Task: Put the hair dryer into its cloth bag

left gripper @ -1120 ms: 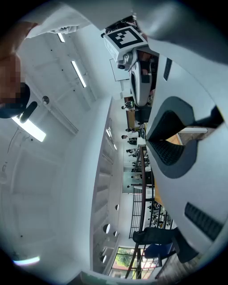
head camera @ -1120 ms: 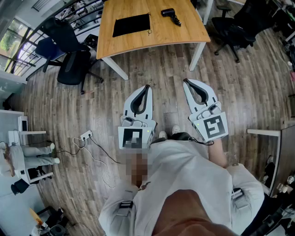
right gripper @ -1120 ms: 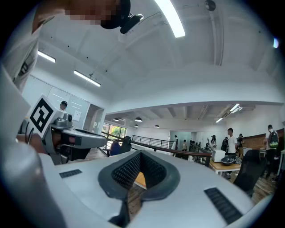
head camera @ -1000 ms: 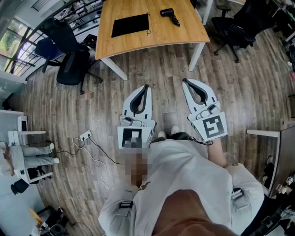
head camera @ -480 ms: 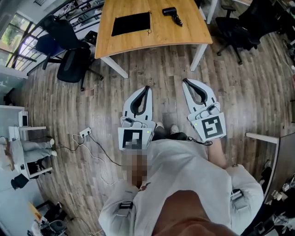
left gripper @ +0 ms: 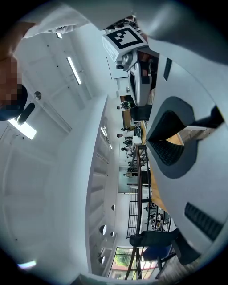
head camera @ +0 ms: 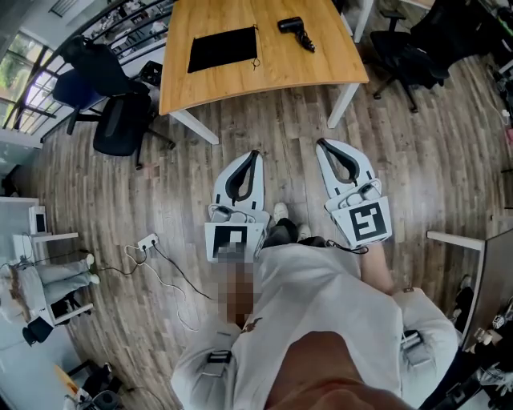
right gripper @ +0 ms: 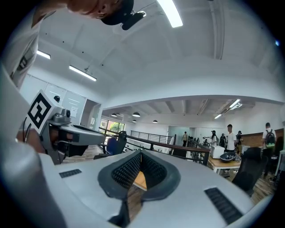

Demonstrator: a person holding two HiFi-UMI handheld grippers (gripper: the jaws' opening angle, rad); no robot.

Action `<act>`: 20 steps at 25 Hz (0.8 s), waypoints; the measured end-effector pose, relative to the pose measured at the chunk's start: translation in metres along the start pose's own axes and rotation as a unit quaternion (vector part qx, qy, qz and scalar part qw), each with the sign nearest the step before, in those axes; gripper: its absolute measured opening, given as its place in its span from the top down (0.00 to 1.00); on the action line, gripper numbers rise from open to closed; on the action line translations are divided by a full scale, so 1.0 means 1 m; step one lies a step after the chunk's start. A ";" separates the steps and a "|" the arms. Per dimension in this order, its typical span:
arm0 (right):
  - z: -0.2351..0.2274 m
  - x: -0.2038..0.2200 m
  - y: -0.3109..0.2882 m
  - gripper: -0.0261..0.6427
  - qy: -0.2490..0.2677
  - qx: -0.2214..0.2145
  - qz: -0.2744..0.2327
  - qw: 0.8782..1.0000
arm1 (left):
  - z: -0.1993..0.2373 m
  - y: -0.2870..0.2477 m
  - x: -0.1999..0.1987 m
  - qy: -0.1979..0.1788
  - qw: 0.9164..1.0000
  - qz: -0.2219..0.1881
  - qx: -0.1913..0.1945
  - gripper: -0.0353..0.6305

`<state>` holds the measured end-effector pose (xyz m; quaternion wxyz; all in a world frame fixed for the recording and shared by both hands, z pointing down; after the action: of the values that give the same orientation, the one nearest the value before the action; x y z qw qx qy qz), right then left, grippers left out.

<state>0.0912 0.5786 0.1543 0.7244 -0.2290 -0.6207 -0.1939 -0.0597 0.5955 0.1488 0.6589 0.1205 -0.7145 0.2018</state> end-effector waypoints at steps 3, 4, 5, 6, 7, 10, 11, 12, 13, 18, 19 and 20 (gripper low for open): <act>-0.005 -0.003 -0.018 0.93 0.006 0.007 0.000 1.000 | 0.015 -0.015 -0.006 -0.002 1.000 -0.006 0.007 0.92; -0.007 -0.004 -0.024 0.93 0.006 0.010 0.002 1.000 | 0.020 -0.020 -0.007 -0.002 1.000 -0.008 0.010 0.92; -0.009 -0.005 -0.030 0.93 0.007 0.014 0.003 1.000 | 0.025 -0.025 -0.008 -0.003 1.000 -0.009 0.013 0.92; -0.012 -0.006 -0.037 0.93 0.007 0.017 0.005 1.000 | 0.030 -0.031 -0.009 -0.003 1.000 -0.010 0.017 0.92; -0.013 -0.006 -0.043 0.93 0.008 0.020 0.006 1.000 | 0.035 -0.036 -0.010 -0.005 1.000 -0.012 0.021 0.92; -0.017 -0.007 -0.061 0.93 0.009 0.029 0.010 1.000 | 0.051 -0.049 -0.010 -0.009 1.000 -0.011 0.028 0.92; -0.017 -0.008 -0.066 0.93 0.009 0.031 0.011 0.999 | 0.056 -0.053 -0.010 -0.009 0.999 -0.011 0.030 0.92; -0.018 -0.009 -0.072 0.93 0.011 0.033 0.011 0.999 | 0.062 -0.057 -0.010 -0.009 0.999 -0.012 0.032 0.92; -0.017 -0.010 -0.077 0.93 0.013 0.035 0.011 0.999 | 0.066 -0.060 -0.011 -0.009 0.999 -0.013 0.035 0.92; -0.016 -0.011 -0.102 0.93 0.012 0.043 0.020 0.999 | 0.088 -0.074 -0.014 -0.001 0.999 -0.013 0.045 0.92; -0.016 -0.012 -0.106 0.93 0.011 0.044 0.021 0.999 | 0.093 -0.077 -0.015 0.001 0.999 -0.013 0.047 0.92; -0.016 -0.013 -0.110 0.93 0.010 0.045 0.021 0.999 | 0.096 -0.080 -0.015 0.001 0.999 -0.014 0.048 0.92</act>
<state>0.0402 0.4789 0.1498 0.7438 -0.2070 -0.6170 -0.1525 -0.1092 0.4799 0.1394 0.6561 0.1614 -0.7013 0.2272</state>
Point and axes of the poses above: the fingertips, and each gripper's own axes: y backward along the fingers, z to its left, x out of its underside, the point moved 4 cm from there along y, backward along the fingers, and after that the axes turned 2 degrees about z, right-handed, at the moved point
